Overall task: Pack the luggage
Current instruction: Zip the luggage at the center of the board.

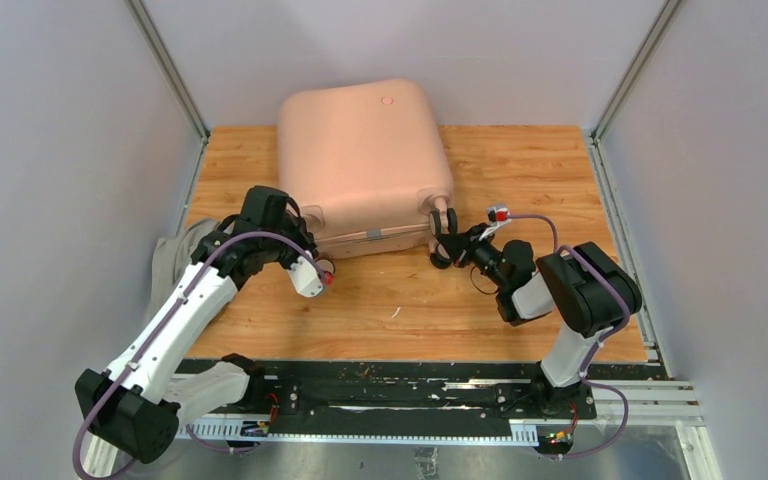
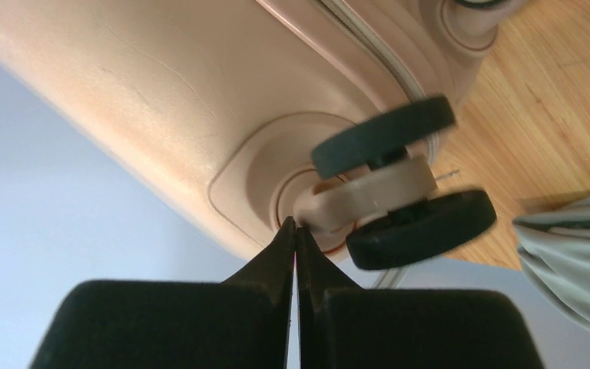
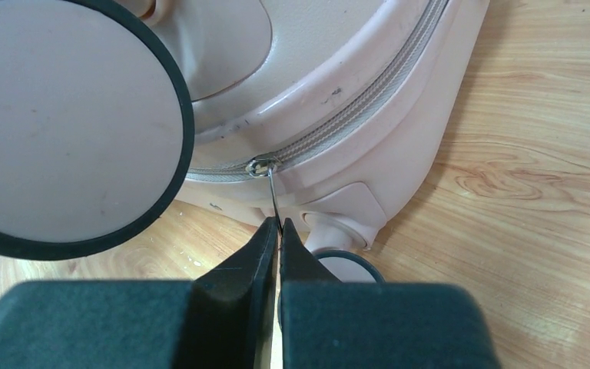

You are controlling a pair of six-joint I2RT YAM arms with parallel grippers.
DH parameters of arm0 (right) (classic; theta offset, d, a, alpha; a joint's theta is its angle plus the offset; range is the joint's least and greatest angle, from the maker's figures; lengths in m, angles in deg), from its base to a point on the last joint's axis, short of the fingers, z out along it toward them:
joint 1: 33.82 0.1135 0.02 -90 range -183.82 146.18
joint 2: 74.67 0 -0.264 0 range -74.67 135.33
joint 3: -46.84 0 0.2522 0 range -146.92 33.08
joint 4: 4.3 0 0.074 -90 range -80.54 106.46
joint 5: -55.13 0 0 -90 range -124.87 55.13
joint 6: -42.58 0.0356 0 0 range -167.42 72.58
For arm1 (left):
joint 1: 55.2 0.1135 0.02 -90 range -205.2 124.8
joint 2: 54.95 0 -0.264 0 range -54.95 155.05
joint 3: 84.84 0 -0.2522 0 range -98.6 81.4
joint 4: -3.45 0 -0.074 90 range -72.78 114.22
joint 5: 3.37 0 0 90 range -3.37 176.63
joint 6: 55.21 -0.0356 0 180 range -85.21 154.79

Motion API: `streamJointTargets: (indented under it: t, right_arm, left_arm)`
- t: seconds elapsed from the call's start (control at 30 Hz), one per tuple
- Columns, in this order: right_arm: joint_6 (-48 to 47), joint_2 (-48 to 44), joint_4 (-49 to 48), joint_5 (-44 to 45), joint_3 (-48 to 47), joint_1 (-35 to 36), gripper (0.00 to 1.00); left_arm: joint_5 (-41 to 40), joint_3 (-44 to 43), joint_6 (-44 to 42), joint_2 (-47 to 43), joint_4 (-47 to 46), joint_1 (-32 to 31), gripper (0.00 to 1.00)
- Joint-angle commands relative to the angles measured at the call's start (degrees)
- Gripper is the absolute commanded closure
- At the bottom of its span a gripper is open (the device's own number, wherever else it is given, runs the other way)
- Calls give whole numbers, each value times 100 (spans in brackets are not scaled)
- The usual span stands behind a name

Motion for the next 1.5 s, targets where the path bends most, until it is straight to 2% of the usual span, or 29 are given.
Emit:
streamJointTargets:
  t: [0.0,0.13,0.27,0.57,0.97,1.2,1.37,1.47]
  right_arm:
    - [-280,-179,-95,463,-89,-20,93]
    - [-269,-160,-66,361,-231,-21,92]
    - [-273,-146,-90,385,-283,-22,100]
    - [-378,-266,-242,489,-233,126,100]
    - [-1561,-698,521,1475,-299,1031,100]
    - [-2419,-656,807,1990,-641,1993,100]
    - [-2727,-597,998,2122,-905,2530,100]
    - [-2700,-642,1053,2516,-865,2697,100]
  left_arm:
    - [533,219,-2371,65,230,-90,100]
    - [547,197,-2305,49,230,-112,100]
    - [564,173,-2232,53,230,-121,100]
    - [721,87,-2005,85,220,-210,100]
    - [807,-71,-1523,265,51,-549,100]
    - [807,-115,-1231,416,-191,-780,100]
    - [773,-152,-1137,491,-252,-864,100]
    - [716,-129,-1093,471,-247,-928,100]
